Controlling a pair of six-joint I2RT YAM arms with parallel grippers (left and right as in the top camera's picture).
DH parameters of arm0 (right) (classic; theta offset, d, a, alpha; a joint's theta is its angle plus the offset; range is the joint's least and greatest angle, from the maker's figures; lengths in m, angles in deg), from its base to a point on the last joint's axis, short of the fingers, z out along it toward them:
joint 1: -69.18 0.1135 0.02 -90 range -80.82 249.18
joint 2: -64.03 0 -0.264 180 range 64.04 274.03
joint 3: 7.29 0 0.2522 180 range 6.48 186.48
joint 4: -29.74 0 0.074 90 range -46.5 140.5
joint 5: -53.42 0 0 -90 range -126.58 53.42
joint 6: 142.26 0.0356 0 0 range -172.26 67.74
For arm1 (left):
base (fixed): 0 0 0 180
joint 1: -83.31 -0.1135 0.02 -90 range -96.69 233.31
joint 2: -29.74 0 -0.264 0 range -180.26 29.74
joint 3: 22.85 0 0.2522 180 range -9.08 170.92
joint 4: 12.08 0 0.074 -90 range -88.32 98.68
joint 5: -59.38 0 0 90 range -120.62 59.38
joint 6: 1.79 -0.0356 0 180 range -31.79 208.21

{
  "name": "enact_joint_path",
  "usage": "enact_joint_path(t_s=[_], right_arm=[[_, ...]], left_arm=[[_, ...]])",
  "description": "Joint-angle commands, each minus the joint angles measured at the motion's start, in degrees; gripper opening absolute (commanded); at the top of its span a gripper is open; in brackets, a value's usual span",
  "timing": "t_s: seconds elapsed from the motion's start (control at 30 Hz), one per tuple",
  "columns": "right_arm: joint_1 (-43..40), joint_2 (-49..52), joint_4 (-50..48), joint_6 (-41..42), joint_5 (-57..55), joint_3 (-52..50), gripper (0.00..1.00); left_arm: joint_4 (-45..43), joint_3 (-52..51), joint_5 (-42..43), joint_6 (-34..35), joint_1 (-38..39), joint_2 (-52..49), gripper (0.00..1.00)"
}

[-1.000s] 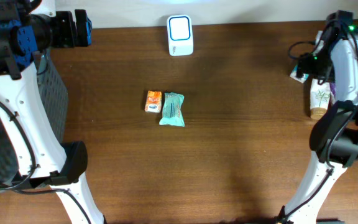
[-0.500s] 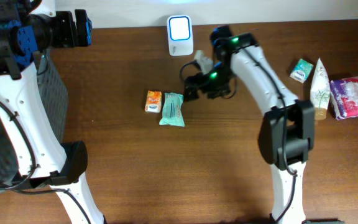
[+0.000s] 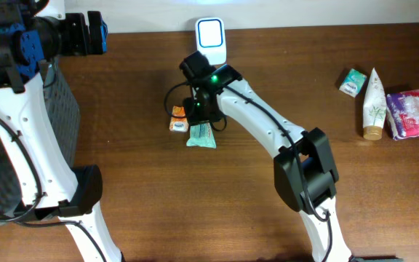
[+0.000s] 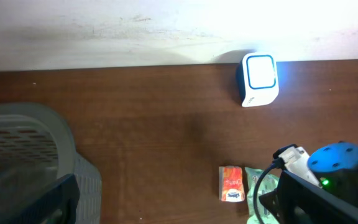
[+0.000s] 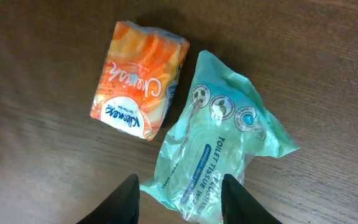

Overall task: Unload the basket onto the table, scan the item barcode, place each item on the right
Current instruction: 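Reach the right gripper down to the green packet and grasp it, then lift the green packet and hold it up to the white scanner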

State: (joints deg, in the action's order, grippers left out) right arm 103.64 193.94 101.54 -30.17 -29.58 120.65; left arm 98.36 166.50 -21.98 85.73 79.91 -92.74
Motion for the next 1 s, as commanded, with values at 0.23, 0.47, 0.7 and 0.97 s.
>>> enact_joint_path(t_s=[0.23, 0.47, 0.7, 0.97], right_arm=[[0.7, 3.8, 2.6, 0.9, -15.4, -4.7, 0.36], [0.3, 1.9, 6.9, 0.9, -20.7, -3.8, 0.47], [1.9, 1.7, 7.3, 0.7, -18.2, -0.3, 0.55], [5.2, 1.7, -0.1, -0.6, -28.1, -9.2, 0.55]], left_arm=[[0.0, 0.0, 0.6, 0.3, -0.1, 0.2, 0.99], [0.0, 0.0, 0.6, 0.3, -0.1, 0.2, 0.99], [0.0, 0.0, 0.6, 0.3, -0.1, 0.2, 0.99], [0.0, 0.0, 0.6, 0.3, -0.1, 0.2, 0.99]])
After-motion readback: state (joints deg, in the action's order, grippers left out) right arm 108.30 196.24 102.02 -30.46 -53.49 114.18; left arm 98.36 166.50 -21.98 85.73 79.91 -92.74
